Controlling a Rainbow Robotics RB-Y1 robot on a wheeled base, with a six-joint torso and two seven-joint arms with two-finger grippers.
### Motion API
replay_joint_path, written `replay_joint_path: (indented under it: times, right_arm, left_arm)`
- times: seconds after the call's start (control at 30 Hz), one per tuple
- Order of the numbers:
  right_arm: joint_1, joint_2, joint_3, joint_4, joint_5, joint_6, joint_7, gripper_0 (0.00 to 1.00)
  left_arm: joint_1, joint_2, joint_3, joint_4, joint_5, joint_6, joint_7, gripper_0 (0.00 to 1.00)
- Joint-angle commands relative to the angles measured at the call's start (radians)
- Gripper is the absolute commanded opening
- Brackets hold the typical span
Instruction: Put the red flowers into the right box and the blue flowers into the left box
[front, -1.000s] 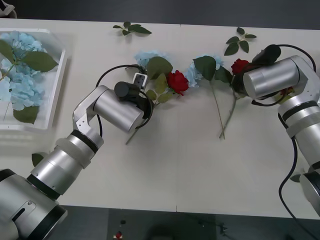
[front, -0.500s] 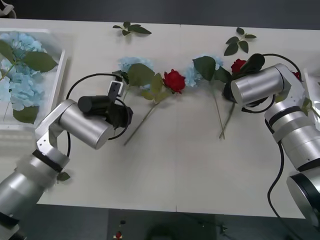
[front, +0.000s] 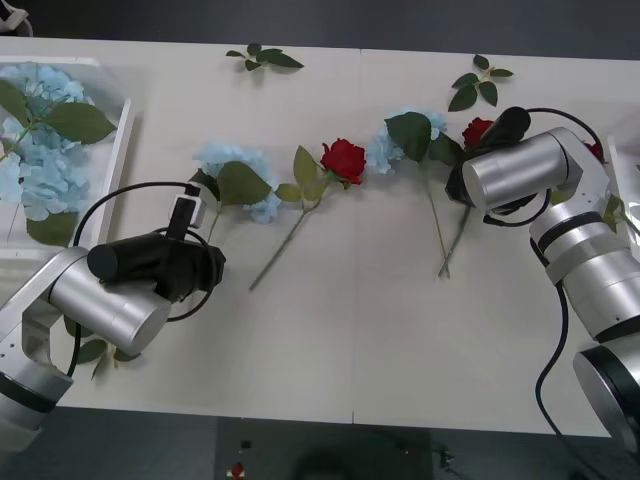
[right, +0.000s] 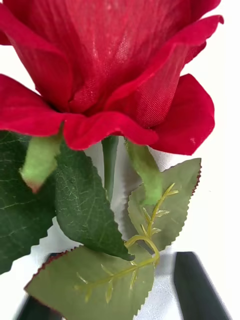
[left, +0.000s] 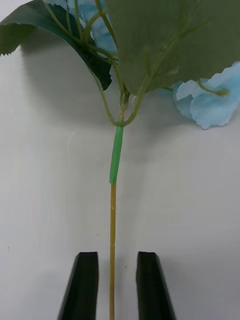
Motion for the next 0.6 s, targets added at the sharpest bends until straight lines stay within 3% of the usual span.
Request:
replay_joint_path:
  times: [0.03,0.4,0.6]
  right_arm:
    - [-0.033,0.013,-0.02,0.021,-0.014,-0.011,-0.059,0.0]
    - [-0.034,0.008,-0.02,0.046,-0.036,-0.043,-0.078,0.0]
    - [-0.036,0.003,-0.026,0.037,-0.049,-0.041,-0.082,0.0]
  left_arm:
    - [-0.018,0.028,0.008,-0.052,-0.006,-0.025,-0.036,0.88]
    - [-0.119,-0.009,0.015,-0.046,-0.026,0.072,-0.039,0.89]
    - [-0.179,-0.044,0.015,0.035,-0.05,0.073,-0.04,0.89]
